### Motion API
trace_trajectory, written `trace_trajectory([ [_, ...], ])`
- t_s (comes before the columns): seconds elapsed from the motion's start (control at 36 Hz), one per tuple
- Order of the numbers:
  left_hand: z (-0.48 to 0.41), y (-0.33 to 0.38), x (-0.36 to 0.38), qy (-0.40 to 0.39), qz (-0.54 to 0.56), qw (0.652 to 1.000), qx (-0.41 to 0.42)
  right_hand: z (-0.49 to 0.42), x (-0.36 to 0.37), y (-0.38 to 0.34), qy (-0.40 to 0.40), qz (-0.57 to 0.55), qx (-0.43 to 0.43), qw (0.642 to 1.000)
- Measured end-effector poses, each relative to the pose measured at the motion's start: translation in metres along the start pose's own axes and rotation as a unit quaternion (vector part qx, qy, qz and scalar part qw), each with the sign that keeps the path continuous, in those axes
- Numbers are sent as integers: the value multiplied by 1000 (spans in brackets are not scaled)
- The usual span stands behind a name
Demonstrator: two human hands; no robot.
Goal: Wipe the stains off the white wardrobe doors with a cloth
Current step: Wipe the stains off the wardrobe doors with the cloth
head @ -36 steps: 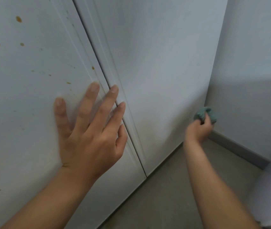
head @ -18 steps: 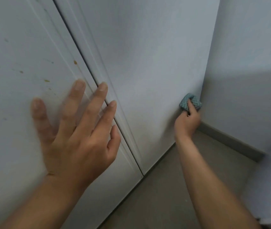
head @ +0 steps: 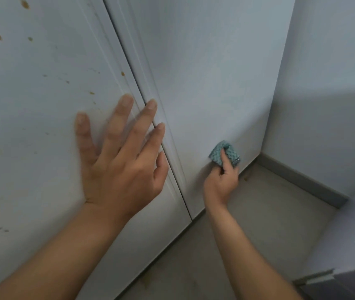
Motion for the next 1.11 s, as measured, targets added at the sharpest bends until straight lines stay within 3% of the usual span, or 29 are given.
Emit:
trace_trajectory([
  [0.17, 0, -1, 0, -8, 5, 1000, 5, 12, 1, -15, 6, 25, 10, 1000],
  [0.28, -2, 0, -1, -3, 5, 1000, 2, 75, 9, -18, -95, 19, -22, 995],
  [0.39, -3, -1, -1, 1, 9, 1000, -1, 66, 3, -29, -163, 8, -21, 986],
  [0.56, -3, -1, -1, 0, 9, 1000, 3, 59, 36, -96, -203, -17, -179, 963],
  [0.69, -3, -1, -3, -13, 15, 1000, 3, 89, 31, -69, -206, 45, -277, 938],
  [0.78, 0, 0, -1, -27, 28, 999, 11, 99, 6, -12, -216, 82, -229, 946],
  [0.86, 10, 8, 1, -45, 59, 997, 16, 95, -22, 49, -250, 127, -127, 951],
  [0.94, 26, 20, 1, -59, 84, 994, 38, 83, -44, 76, -277, 154, -76, 945],
  [1.0, 34, 26, 2, -68, 81, 993, 58, 60, -59, 85, -230, 170, -52, 957],
  [1.11, 52, 28, 10, -80, 47, 993, 75, -11, -93, 127, -30, 200, 68, 977],
])
Point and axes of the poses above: each hand's wrist, its own z-axis away from the middle knuckle, its own x-axis out of the palm, y = z × x, the point moved 8 cm from there along -z, towards the middle knuckle, and after that the axes turned 13 degrees about -z, right-handed, at the moved point
